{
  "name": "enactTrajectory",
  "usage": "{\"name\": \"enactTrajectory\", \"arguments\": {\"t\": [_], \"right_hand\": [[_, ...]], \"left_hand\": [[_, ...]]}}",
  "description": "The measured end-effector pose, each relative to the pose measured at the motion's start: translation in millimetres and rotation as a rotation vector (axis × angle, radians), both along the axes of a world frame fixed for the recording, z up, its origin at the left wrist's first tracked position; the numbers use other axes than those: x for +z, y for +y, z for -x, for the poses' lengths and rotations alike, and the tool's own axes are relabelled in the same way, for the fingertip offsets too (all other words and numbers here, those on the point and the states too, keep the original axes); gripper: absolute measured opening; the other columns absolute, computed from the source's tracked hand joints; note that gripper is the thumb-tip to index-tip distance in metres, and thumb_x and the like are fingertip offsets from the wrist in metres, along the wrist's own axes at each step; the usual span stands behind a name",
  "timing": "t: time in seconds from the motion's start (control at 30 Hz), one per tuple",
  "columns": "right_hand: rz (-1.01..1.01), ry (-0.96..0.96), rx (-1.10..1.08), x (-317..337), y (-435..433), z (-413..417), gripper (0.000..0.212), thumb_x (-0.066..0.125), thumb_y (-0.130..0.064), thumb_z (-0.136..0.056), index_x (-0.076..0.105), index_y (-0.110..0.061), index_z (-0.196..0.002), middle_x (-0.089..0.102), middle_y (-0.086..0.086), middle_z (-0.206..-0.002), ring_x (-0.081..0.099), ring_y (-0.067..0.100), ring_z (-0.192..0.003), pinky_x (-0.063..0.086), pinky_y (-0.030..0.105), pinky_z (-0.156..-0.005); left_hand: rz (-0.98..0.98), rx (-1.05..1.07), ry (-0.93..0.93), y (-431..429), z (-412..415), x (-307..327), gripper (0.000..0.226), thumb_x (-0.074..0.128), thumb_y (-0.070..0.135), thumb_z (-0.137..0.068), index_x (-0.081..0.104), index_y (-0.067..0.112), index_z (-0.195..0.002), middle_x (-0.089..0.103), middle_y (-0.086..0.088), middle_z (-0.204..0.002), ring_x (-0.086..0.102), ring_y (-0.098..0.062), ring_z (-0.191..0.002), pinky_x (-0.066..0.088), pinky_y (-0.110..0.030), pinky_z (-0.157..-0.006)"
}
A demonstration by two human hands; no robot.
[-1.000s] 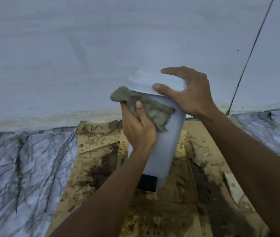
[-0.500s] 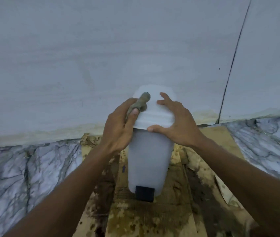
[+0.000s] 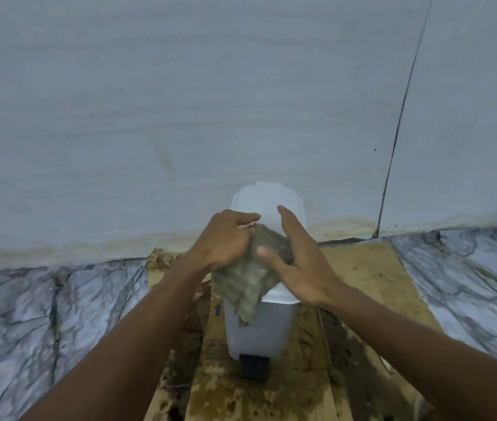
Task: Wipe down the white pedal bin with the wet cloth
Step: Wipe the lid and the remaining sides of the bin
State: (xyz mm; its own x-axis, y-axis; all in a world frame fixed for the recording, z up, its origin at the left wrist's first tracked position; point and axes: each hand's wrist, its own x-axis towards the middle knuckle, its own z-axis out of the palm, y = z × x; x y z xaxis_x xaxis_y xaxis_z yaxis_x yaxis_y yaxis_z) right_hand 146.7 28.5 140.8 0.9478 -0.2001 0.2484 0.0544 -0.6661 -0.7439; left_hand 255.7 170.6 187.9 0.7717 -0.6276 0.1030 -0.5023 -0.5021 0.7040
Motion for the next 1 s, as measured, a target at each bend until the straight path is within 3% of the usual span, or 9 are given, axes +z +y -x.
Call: {"name": "enactTrajectory", "arguments": {"t": [0.1,0.17,0.2,0.27,0.33,0.5,0.6,0.8,1.0], "right_hand": [[0.514,-0.045,-0.06,-4,20,1,0.071,0.036,-0.053,-0.102,0.021,-0.014,-0.16,0.011,0.002,-0.17,-0.008,0.015,-0.156,-0.003,0.042,-0.128],[0.712,-0.07,-0.091,-8,33,5,0.066,0.028,-0.05,-0.099,0.049,-0.009,-0.147,0.039,0.008,-0.16,0.007,0.023,-0.157,0.002,0.055,-0.126],[0.741,-0.077,-0.103,-8,37,4,0.066,0.027,-0.049,-0.099,0.055,-0.009,-0.143,0.049,0.008,-0.154,0.015,0.024,-0.156,0.003,0.056,-0.125],[0.677,-0.018,-0.096,-1,41,0,0.067,0.028,-0.051,-0.1,0.046,-0.009,-0.149,0.049,0.007,-0.153,0.023,0.023,-0.154,0.003,0.049,-0.127],[0.574,0.067,-0.086,5,47,-6,0.07,0.03,-0.054,-0.102,0.028,-0.011,-0.157,0.037,0.008,-0.161,0.022,0.022,-0.153,0.006,0.042,-0.128],[0.627,0.131,-0.099,-10,56,-17,0.075,0.02,-0.059,-0.102,0.006,-0.016,-0.162,0.008,0.009,-0.17,-0.001,0.024,-0.157,-0.003,0.049,-0.127],[0.69,0.076,-0.063,-18,39,-23,0.077,0.013,-0.065,-0.1,0.008,-0.02,-0.162,0.007,0.005,-0.17,-0.001,0.022,-0.157,-0.003,0.049,-0.127],[0.594,0.001,0.104,-17,-5,-16,0.074,0.023,-0.071,-0.096,0.011,-0.035,-0.16,0.005,-0.013,-0.168,-0.004,0.001,-0.154,-0.011,0.027,-0.124],[0.494,-0.208,0.065,-41,-20,20,0.074,0.05,-0.067,-0.092,0.035,-0.032,-0.156,0.028,-0.009,-0.165,0.018,0.007,-0.154,0.014,0.042,-0.128]], "left_hand": [[-0.067,-0.019,-0.106,8,-6,-5,0.038,0.047,0.006,-0.101,0.064,0.015,-0.133,0.058,-0.002,-0.143,0.048,-0.018,-0.136,0.031,-0.02,-0.105],[-0.097,-0.047,-0.139,9,-8,-13,0.035,0.046,0.009,-0.103,0.063,0.015,-0.134,0.056,-0.002,-0.145,0.046,-0.018,-0.136,0.026,-0.015,-0.102],[-0.085,-0.041,-0.142,9,-11,-17,0.034,0.046,0.013,-0.105,0.062,0.016,-0.135,0.053,-0.001,-0.147,0.044,-0.016,-0.138,0.023,-0.015,-0.104],[-0.03,0.005,-0.108,10,-19,-23,0.035,0.048,0.02,-0.105,0.06,0.019,-0.138,0.05,0.002,-0.151,0.039,-0.014,-0.142,0.02,-0.017,-0.108],[0.008,0.032,-0.069,10,-25,-27,0.034,0.049,0.023,-0.105,0.06,0.02,-0.137,0.048,0.005,-0.152,0.038,-0.012,-0.143,0.021,-0.017,-0.108],[0.037,0.034,-0.068,11,-32,-32,0.031,0.051,0.023,-0.104,0.066,0.02,-0.131,0.051,0.006,-0.149,0.041,-0.011,-0.141,0.024,-0.015,-0.107],[0.032,0.024,-0.082,12,-33,-33,0.032,0.05,0.022,-0.105,0.065,0.02,-0.132,0.051,0.006,-0.15,0.041,-0.011,-0.141,0.024,-0.016,-0.107],[0.103,0.018,-0.042,7,-30,-35,0.031,0.051,0.023,-0.104,0.067,0.022,-0.13,0.052,0.007,-0.148,0.044,-0.011,-0.139,0.029,-0.022,-0.111],[0.068,-0.022,-0.11,5,-7,-49,0.04,0.046,0.026,-0.106,0.051,0.024,-0.145,0.035,0.01,-0.159,0.024,-0.01,-0.15,0.016,-0.027,-0.12]]}}
